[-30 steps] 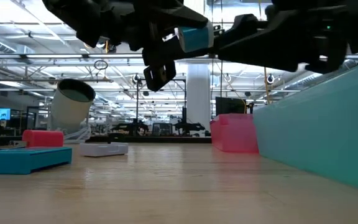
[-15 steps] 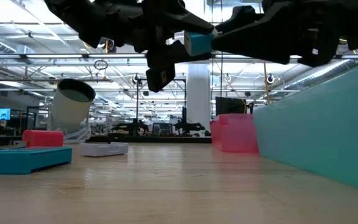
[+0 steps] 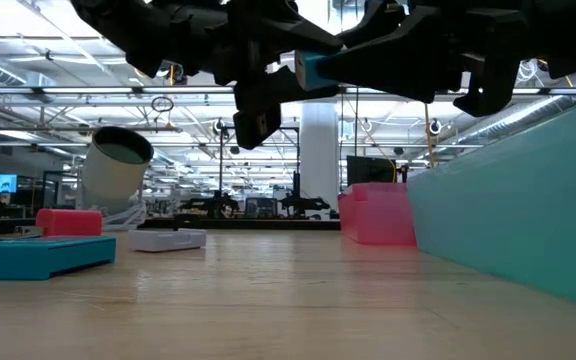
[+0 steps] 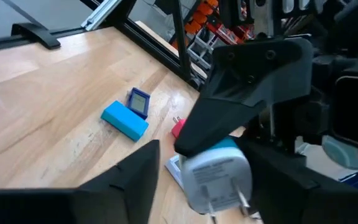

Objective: Pick & Place Office items
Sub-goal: Put the blue charger adapter into the red bin

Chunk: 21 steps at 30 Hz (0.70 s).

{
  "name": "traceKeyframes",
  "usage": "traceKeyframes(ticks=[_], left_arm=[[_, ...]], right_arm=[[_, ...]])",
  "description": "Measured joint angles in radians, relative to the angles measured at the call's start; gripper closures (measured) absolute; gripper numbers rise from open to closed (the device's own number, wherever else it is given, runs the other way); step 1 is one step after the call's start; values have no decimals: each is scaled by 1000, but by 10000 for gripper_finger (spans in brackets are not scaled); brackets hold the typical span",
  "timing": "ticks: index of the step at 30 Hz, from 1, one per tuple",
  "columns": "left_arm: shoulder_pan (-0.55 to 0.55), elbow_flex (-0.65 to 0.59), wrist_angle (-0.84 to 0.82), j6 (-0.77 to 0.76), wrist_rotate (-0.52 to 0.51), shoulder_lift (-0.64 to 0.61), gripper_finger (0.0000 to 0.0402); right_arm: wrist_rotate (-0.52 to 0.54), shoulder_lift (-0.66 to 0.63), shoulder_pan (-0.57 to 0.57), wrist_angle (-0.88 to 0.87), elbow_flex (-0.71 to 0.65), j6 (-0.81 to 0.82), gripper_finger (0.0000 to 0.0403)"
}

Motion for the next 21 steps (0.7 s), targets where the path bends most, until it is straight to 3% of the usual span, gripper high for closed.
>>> traceKeyframes(ticks=[6,13,21], left_arm=[[-8,0,0,-1,0,0,249],[4,0,-2,15,11,-2,255],[101,-1,-31,105,272,-46,192]], right_arm=[[1,-1,-1,1,0,-26,276],[2,-1,-2,-11,0,-26,275],[97,-36,17,-60,0,-12,275]])
